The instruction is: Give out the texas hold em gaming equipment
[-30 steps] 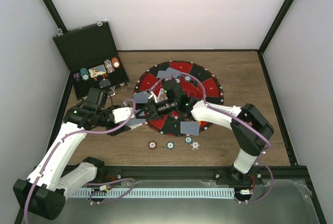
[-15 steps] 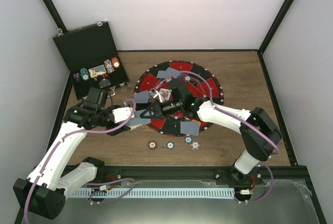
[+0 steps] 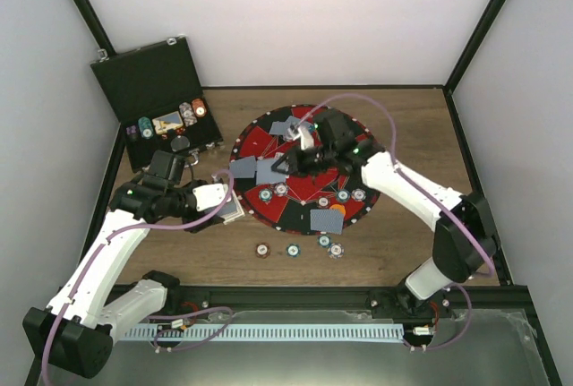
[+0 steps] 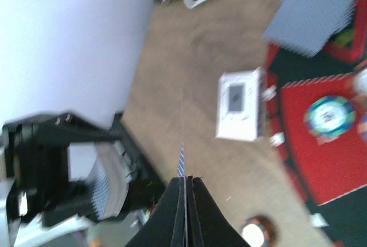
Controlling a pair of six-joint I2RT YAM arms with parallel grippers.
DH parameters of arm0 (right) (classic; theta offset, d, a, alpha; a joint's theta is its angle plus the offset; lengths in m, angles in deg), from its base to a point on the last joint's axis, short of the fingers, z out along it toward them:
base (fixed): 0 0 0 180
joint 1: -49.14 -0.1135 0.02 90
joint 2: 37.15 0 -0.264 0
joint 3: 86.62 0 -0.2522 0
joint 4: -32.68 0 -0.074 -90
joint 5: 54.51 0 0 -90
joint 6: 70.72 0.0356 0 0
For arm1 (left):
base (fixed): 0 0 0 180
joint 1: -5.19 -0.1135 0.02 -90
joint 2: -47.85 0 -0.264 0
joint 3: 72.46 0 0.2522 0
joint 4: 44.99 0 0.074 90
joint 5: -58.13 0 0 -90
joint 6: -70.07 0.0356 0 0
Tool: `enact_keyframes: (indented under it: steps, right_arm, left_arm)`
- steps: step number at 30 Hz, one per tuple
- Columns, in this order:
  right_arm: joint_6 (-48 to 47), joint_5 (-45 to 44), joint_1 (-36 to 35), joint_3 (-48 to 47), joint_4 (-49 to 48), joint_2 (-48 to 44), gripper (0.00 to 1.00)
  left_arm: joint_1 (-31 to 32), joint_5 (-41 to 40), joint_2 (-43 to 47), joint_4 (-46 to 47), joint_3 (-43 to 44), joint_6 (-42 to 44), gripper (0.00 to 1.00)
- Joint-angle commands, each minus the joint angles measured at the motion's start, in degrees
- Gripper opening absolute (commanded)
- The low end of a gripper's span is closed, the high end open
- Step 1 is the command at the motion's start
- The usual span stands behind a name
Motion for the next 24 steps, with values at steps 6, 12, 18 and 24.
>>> enact_keyframes:
  steps: [6, 12, 18, 24]
  right_arm:
    - [-17.4, -48.8, -0.7, -20.4, 28.9, 10.5, 0.01]
    - [-23.8, -83.6, -9.1, -28.0, 31.2, 22.0, 0.01]
    - [-38.7, -97.1, -13.8, -20.9, 13.9, 26.2, 0.01]
    - [-43.3, -96.0, -14.1, -16.1, 7.2, 30.1, 0.01]
  left_arm:
    - [0.1, 1.5, 0.0, 0.7, 2.0, -0.8, 0.16]
    - [0.0, 0.9, 0.1, -0.2, 2.3, -1.1, 0.16]
    - [0.0, 1.2, 0.4, -0.5, 2.7, -1.4, 0.16]
    - [0.1, 1.0, 0.7, -0.8, 2.9, -1.5, 0.17]
